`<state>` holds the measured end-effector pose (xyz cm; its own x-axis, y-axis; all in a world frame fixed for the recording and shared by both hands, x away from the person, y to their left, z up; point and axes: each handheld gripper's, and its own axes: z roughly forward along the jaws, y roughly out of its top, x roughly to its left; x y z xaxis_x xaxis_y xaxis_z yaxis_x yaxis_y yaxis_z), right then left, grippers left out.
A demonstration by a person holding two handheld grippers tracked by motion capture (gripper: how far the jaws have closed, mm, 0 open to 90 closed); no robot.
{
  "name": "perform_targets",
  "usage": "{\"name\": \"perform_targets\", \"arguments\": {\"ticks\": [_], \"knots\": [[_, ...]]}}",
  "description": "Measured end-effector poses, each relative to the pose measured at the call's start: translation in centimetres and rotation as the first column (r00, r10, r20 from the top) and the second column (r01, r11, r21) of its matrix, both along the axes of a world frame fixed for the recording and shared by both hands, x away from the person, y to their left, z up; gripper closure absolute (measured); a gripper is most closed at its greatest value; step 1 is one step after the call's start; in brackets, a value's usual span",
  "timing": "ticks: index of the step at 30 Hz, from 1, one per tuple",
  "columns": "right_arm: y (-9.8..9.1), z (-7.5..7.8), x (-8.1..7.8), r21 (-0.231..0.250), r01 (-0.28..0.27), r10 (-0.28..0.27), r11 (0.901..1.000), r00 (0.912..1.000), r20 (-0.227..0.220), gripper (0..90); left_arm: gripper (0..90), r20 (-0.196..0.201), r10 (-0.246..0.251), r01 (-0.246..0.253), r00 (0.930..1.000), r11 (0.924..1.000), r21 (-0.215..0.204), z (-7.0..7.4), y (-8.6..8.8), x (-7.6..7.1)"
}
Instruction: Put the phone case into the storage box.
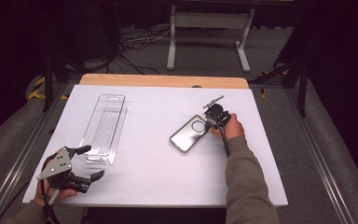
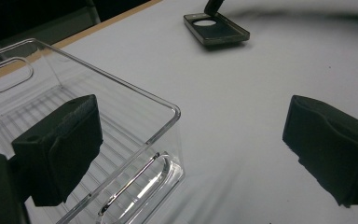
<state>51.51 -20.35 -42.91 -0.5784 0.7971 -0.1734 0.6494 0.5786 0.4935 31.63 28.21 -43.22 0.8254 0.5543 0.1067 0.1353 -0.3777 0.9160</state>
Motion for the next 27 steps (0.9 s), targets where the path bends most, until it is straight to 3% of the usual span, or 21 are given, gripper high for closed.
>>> {"name": "perform_targets", "arguments": {"ticks": [8, 17, 23, 26, 27], "knots": [[-0.1, -0.1, -0.1, 0.000, -0.005, 0.005, 1.0000, 0.9999, 0.014, 89.5, 5.3, -0.003, -0.004, 0.004, 1.0000, 1.0000, 0.000, 0.0, -0.1, 0.0], [0.2, 0.4, -0.9, 0.015, -0.037, 0.036, 0.9992, 0.9957, 0.085, 89.8, 5.4, -0.001, -0.003, 0.003, 1.0000, 1.0000, -0.002, 0.0, 0.0, -0.1], [0.6, 1.4, -2.2, 0.001, -0.068, 0.067, 0.9977, 0.9816, 0.179, 89.8, 5.4, 0.004, -0.001, 0.001, 1.0000, 1.0000, -0.008, 0.0, -0.1, -0.1], [0.4, 2.2, -3.2, 0.000, -0.075, 0.073, 0.9972, 0.9675, 0.242, 89.8, 5.4, 0.003, -0.006, 0.006, 1.0000, 1.0000, -0.001, 0.1, -0.1, -0.1], [0.4, 2.2, -3.2, 0.000, -0.075, 0.073, 0.9972, 0.9675, 0.242, 89.8, 5.4, 0.004, -0.006, 0.006, 1.0000, 1.0000, 0.001, 0.1, -0.1, -0.1]]}}
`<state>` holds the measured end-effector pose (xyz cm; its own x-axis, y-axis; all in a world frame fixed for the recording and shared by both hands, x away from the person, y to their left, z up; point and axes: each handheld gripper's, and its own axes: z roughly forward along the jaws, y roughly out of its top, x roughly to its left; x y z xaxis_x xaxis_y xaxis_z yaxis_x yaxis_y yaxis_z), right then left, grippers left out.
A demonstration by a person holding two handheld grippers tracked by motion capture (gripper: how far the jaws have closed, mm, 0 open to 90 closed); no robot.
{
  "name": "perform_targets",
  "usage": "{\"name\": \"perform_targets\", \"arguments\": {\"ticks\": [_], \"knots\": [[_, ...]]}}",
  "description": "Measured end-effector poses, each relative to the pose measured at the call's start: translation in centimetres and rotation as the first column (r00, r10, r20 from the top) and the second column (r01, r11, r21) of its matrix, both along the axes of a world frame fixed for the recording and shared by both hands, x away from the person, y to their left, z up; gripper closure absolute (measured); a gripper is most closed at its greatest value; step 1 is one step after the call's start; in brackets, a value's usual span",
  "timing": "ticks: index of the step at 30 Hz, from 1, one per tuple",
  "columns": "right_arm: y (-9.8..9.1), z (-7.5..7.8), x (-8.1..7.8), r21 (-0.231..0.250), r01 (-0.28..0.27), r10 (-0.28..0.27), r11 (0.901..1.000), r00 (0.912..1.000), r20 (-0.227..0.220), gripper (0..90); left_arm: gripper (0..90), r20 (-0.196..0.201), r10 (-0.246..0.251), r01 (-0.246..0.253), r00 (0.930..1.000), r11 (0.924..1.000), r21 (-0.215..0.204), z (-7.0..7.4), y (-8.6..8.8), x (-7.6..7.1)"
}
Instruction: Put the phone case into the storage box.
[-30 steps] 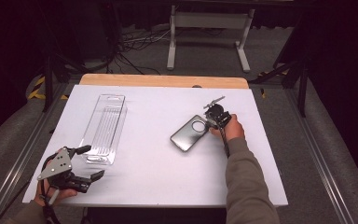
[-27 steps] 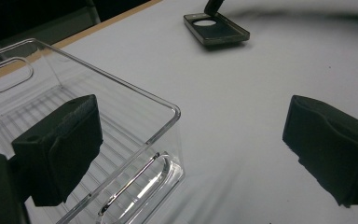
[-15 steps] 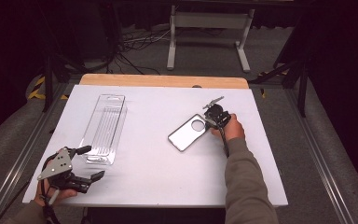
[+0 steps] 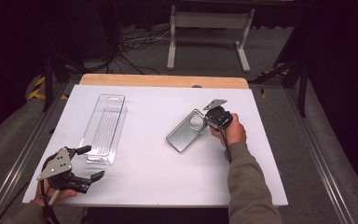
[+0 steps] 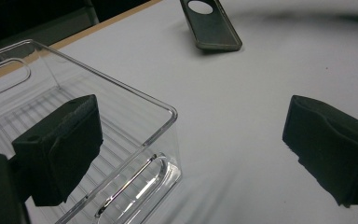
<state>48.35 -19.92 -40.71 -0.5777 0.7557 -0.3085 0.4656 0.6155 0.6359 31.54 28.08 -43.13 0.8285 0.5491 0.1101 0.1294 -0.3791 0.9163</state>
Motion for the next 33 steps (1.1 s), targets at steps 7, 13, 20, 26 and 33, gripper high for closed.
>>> {"name": "perform_targets", "arguments": {"ticks": [7, 13, 20, 26, 33], "knots": [[0.2, 1.7, -2.7, 0.012, -0.020, 0.018, 0.9997, 0.9876, 0.156, 89.7, 5.5, 0.003, 0.001, -0.001, 1.0000, 1.0000, 0.000, 0.1, -0.1, -0.1], [0.1, 2.7, -4.5, 0.043, -0.028, 0.017, 0.9987, 0.9694, 0.245, 89.8, 5.4, 0.013, 0.008, -0.008, 0.9999, 0.9999, -0.014, 0.3, -0.3, -0.1], [0.5, 3.6, -6.6, 0.027, -0.067, 0.054, 0.9974, 0.9433, 0.327, 89.7, 5.5, 0.020, 0.010, -0.009, 0.9998, 0.9996, -0.028, 0.8, -0.3, -0.1], [1.3, 4.1, -8.0, 0.023, -0.107, 0.091, 0.9940, 0.9261, 0.366, 89.7, 7.1, 0.018, 0.015, -0.014, 0.9997, 0.9994, -0.032, 1.0, -0.5, 0.0], [2.2, 4.3, -9.0, 0.001, -0.142, 0.130, 0.9899, 0.9097, 0.394, 89.7, 10.2, 0.020, 0.037, -0.036, 0.9991, 0.9982, -0.047, 1.5, -1.4, 0.4]]}}
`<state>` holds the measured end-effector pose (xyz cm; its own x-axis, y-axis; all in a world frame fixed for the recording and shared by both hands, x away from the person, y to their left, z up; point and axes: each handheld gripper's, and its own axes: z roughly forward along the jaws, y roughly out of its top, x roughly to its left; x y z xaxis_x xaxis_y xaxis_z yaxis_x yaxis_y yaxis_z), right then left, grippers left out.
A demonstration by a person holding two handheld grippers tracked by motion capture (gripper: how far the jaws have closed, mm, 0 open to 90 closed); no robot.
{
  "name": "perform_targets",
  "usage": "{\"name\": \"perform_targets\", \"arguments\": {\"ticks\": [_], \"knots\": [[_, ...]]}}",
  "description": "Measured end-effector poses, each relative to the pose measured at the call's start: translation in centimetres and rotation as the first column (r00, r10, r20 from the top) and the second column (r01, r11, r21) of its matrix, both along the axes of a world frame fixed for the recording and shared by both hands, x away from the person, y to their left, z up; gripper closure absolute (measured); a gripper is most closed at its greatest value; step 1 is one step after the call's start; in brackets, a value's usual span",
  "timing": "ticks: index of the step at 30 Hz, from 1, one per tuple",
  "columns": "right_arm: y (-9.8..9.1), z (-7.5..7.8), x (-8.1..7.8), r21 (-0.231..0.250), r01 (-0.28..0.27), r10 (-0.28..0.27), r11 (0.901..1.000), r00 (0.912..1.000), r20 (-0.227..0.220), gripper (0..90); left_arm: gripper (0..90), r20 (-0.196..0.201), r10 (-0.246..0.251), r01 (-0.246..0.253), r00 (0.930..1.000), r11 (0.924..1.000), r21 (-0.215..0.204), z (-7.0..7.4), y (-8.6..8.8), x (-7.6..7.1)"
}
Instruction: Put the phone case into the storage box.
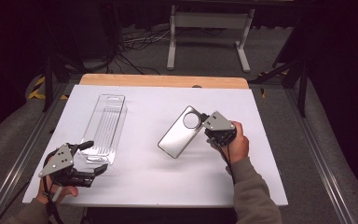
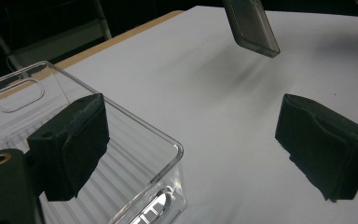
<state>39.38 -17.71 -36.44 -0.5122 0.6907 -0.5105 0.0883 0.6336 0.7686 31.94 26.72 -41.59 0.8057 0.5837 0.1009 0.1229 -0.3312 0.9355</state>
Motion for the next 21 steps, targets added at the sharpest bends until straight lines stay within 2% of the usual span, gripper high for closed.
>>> {"name": "perform_targets", "arguments": {"ticks": [2, 9, 21], "knots": [[0.3, 0.1, -0.2, -0.009, -0.009, 0.009, 0.9999, 1.0000, 0.005, 89.7, 10.1, -0.002, 0.000, 0.000, 1.0000, 0.9999, 0.013, 0.2, -0.2, 0.1], [1.3, 0.5, -1.0, -0.004, -0.045, 0.045, 0.9990, 0.9987, 0.022, 89.7, 10.1, 0.014, 0.000, 0.000, 0.9999, 1.0000, 0.008, 0.6, -0.5, 0.1], [1.4, 1.0, -2.3, 0.000, -0.067, 0.067, 0.9978, 0.9968, 0.044, 89.6, 10.5, 0.011, -0.007, 0.006, 0.9999, 0.9996, 0.027, 0.6, -0.4, 0.0]]}}
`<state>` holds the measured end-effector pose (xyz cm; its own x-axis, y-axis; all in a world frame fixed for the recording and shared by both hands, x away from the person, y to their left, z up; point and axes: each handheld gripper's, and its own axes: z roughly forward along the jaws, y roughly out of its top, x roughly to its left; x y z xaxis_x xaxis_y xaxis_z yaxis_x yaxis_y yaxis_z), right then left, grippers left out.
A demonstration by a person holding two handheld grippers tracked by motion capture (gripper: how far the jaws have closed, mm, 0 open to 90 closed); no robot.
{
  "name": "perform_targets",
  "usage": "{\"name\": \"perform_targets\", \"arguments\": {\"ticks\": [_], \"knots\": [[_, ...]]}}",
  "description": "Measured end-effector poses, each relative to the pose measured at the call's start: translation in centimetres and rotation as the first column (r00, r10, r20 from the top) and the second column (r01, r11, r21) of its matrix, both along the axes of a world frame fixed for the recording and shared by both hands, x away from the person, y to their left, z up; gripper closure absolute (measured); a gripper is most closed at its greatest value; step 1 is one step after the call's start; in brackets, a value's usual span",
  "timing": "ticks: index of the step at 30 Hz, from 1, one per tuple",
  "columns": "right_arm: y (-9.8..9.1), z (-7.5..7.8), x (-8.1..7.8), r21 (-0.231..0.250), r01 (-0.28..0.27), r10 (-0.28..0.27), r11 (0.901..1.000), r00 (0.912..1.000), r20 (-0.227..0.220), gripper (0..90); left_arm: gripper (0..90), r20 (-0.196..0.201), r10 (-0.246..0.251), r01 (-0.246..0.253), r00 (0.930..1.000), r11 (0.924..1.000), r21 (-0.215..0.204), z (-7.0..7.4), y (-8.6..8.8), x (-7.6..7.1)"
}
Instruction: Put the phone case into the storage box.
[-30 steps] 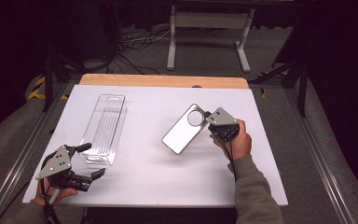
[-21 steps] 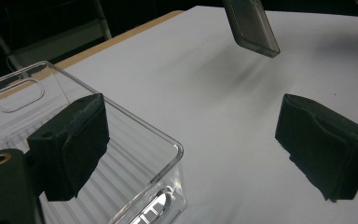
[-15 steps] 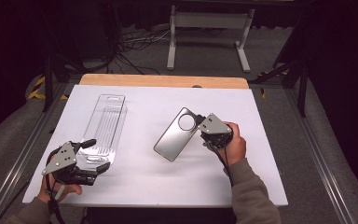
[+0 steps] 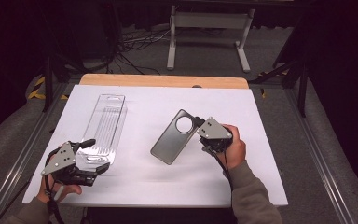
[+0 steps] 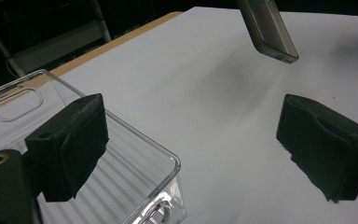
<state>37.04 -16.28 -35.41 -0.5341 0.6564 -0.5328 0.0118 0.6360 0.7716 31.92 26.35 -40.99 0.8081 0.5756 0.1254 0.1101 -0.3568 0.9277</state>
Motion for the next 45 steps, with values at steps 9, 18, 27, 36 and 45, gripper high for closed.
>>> {"name": "perform_targets", "arguments": {"ticks": [9, 18, 27, 36, 45], "knots": [[0.2, -0.1, -1.2, -0.015, -0.022, 0.022, 0.9996, 0.9997, 0.012, 89.7, 10.1, -0.005, -0.007, 0.007, 1.0000, 1.0000, 0.000, 0.4, -0.1, 0.0], [0.7, 0.0, -1.8, -0.024, -0.039, 0.040, 0.9989, 0.9989, 0.026, 89.6, 6.6, -0.009, -0.038, 0.038, 0.9992, 0.9992, 0.011, 1.3, -1.2, 0.3], [0.9, 0.2, -2.1, -0.026, -0.056, 0.057, 0.9981, 0.9977, 0.038, 89.6, 5.2, -0.027, -0.077, 0.078, 0.9967, 0.9956, 0.051, 1.6, -3.3, 1.0], [1.3, -0.1, -2.2, -0.035, -0.066, 0.068, 0.9972, 0.9964, 0.051, 89.6, 4.0, -0.035, -0.117, 0.118, 0.9926, 0.9925, 0.032, 2.4, -4.7, 1.8], [2.2, -0.3, -2.6, -0.048, -0.090, 0.093, 0.9948, 0.9935, 0.067, 89.6, 4.6, -0.031, -0.147, 0.148, 0.9886, 0.9881, 0.040, 2.6, -6.6, 1.9]]}}
